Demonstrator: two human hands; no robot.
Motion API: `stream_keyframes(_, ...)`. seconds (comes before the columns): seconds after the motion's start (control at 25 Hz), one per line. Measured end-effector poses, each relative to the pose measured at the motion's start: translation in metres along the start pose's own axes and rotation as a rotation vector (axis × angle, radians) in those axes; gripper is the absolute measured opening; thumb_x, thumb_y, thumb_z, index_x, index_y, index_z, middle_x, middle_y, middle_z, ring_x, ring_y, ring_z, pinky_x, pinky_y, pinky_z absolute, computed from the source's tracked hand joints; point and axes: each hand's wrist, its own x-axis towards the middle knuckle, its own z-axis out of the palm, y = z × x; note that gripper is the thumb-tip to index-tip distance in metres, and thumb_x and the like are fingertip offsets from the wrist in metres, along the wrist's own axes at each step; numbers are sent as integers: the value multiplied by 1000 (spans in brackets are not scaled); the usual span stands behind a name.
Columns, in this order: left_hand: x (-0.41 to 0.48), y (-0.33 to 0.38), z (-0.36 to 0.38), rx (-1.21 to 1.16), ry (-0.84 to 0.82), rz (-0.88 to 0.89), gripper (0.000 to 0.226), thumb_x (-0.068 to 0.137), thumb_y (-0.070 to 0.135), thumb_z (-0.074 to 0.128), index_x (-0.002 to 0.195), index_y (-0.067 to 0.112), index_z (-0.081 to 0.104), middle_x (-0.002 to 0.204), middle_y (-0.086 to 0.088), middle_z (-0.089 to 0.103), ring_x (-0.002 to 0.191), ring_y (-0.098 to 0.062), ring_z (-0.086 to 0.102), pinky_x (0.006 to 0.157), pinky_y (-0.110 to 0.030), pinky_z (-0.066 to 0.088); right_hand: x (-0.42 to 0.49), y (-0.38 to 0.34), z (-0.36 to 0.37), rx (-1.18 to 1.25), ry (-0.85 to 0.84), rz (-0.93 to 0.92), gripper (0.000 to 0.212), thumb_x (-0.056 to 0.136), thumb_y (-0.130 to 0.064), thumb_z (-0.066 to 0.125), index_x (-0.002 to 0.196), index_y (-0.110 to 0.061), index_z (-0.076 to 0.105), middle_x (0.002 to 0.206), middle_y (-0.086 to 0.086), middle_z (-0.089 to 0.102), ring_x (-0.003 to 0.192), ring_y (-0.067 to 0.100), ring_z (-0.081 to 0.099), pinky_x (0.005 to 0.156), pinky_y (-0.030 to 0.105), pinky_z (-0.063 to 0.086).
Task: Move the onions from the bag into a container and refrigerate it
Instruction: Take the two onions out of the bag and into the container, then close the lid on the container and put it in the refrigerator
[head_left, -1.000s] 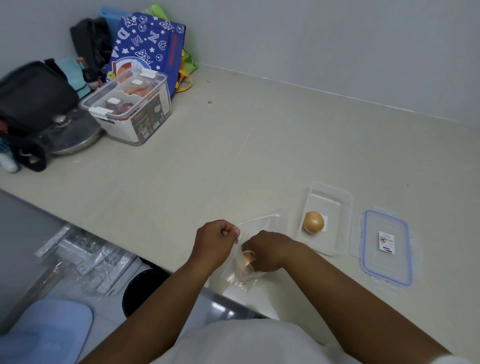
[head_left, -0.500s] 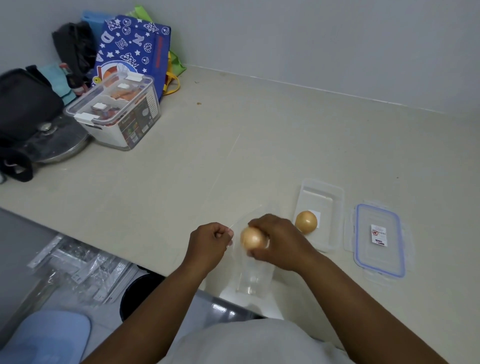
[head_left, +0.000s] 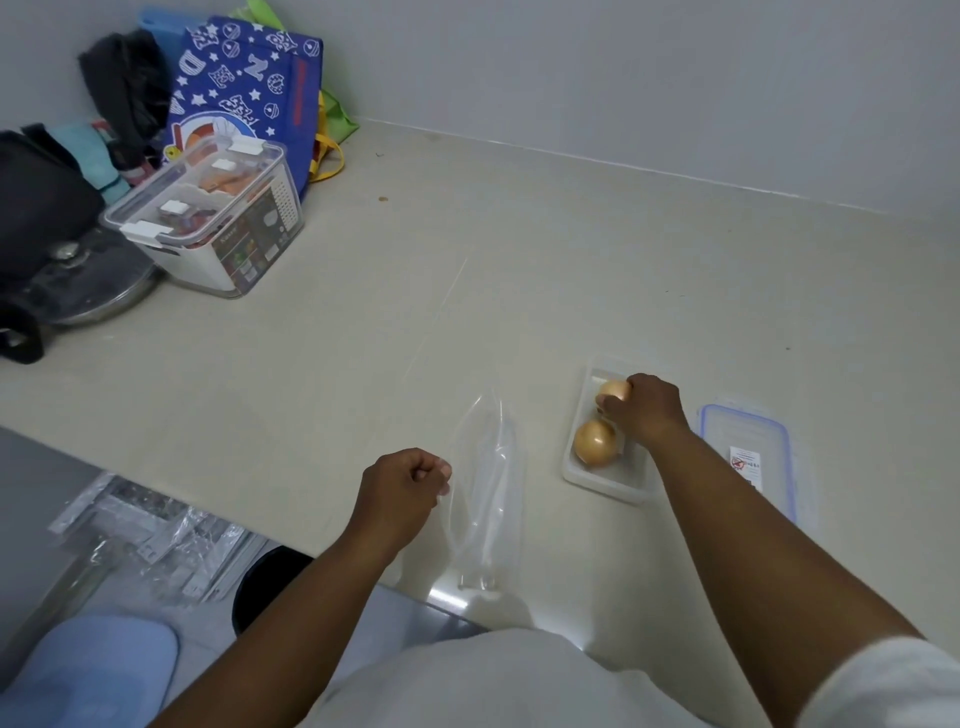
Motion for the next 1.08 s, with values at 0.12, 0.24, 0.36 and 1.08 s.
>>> stream_keyframes(0.12,0,0,2,5,-1,-12,17,85,19,65,70,23,72,64,9,73,50,2,58,59,-24,46,8,4,12,-18,-22,28,35,77,-46,66,88,-14,57,100,12,66,67,20,48,49,26,30)
stream_keyframes(0.24,2,0,3,10,6,-13,18,85,18,65,70,23,72,64,9,73,50,3,59,58,-22,46,5,7,17,-6,5,22,40,79,-46,64,99,-12,58,108,14,65,87,29,56,67,32,44)
stream_keyframes(0.36,3,0,2,8,5,-11,17,85,19,64,71,23,72,65,6,73,50,2,58,58,-23,47,-24,3,17,17,223,-180,50,85,-38,65,124,-9,56,129,14,58,124,34,45,97,38,42)
stream_keyframes(1.08,9,-69,-30,476,120,239,61,81,13,72,137,7,48,129,-12,58,112,-28,57,96,-37,47,-165,-14,111,-216,13,-932,54,91,-49,54,132,-14,57,147,10,48,141,30,37,109,41,39)
